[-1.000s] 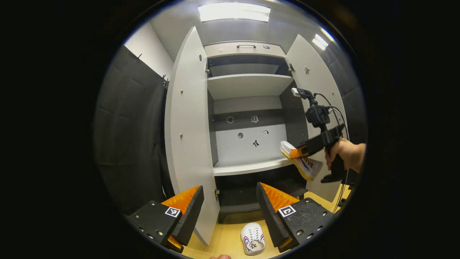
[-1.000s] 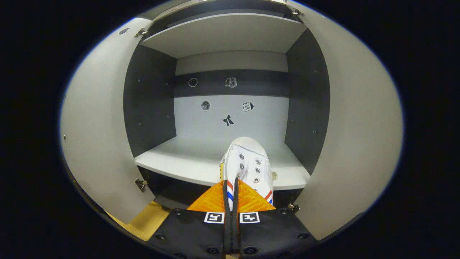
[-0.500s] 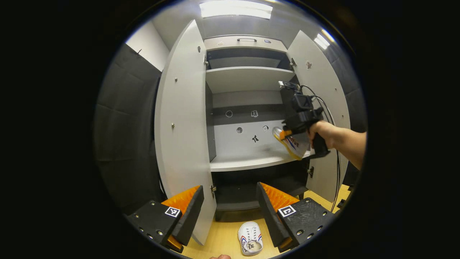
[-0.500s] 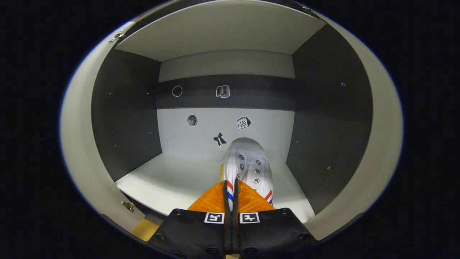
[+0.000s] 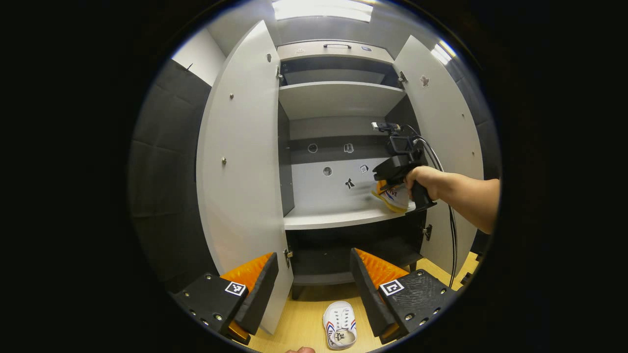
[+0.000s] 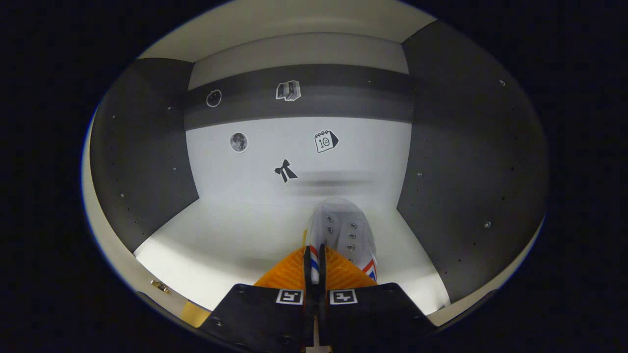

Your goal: Grab one shoe with the right hand and put it into the shoe cabinet, grab the other shoe with the left hand and put it into the shoe cabinet; then close the right door with the right hand and the left door with the left hand.

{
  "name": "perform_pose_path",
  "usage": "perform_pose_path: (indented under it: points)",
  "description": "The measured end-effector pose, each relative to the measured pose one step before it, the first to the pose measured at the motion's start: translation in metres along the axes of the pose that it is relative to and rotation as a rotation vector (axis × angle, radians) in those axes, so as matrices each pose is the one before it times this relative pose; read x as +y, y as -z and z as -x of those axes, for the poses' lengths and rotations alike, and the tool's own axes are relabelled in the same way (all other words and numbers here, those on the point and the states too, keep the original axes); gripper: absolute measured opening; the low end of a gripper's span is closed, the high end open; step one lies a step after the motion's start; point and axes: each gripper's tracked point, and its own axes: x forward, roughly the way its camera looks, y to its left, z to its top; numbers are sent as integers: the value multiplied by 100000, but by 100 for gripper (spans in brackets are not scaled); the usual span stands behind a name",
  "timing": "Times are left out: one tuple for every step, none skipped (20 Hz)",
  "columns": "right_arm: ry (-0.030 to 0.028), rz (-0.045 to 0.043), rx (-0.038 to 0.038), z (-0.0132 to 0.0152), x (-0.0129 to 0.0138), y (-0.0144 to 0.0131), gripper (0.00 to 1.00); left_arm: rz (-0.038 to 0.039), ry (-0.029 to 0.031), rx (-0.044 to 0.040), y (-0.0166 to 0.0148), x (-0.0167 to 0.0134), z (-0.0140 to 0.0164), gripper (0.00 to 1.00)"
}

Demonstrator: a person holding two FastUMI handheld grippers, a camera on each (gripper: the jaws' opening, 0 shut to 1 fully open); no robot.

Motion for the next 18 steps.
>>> perform_pose_path:
  points:
    - [-716, 756, -202, -77, 90, 58, 8, 105, -24, 251, 108, -2, -196, 80]
    - [-1527, 443, -2089, 297, 279, -451, 14, -30, -48, 222, 61, 27, -239, 80]
    - [-898, 663, -2324, 342, 326, -506, 26, -129, -41, 410, 239, 30, -379, 80]
    - [192, 1442, -2691, 511, -104, -667, 47, 98, 86, 872, 247, -2, -349, 80]
    - [43, 1168, -2121, 802, 69, -476, 53, 538, 448, 1049, 405, -38, -346, 80]
    - [-37, 975, -2034, 804, 31, -426, 64, 579, 481, 842, 251, -2, -310, 80]
    - [-21, 747, -2026, 921, -1, -494, 76, 422, 341, 888, 355, -11, -352, 80]
    - [290, 794, -2287, 922, -187, -401, 97, 190, 420, 885, 419, 28, -351, 80]
    - [502, 762, -2446, 1177, -153, -485, 99, 4, 393, 1007, 459, 25, -428, 80]
    - [379, 734, -2349, 1210, -142, -321, 97, -219, 619, 1352, 542, -62, -357, 80]
    - [-10, 612, -2257, 1178, -48, -334, 97, -211, 759, 1407, 529, -40, -388, 80]
    - [-268, 526, -2067, 1190, 5, -279, 97, -186, 936, 1545, 566, -58, -402, 80]
    - [-163, 668, -1379, 1194, -76, -84, 98, -20, 1025, 1422, 467, -52, -405, 80]
    - [-309, 834, -1302, 1132, 11, 12, 98, 30, 886, 1088, 367, -41, -361, 80]
    - [384, 519, -1413, 1150, -198, -68, 98, -245, 933, 1180, 411, -86, -303, 80]
    - [415, -104, -1473, 1067, -177, 59, 97, -336, 698, 782, 354, -94, -246, 80]
    - [25, -499, -1194, 1148, -112, 69, 97, -171, 962, 716, 340, -105, -279, 79]
    - [10, -523, -591, 979, -92, 335, 97, 10, 1237, 487, 303, -213, -376, 79]
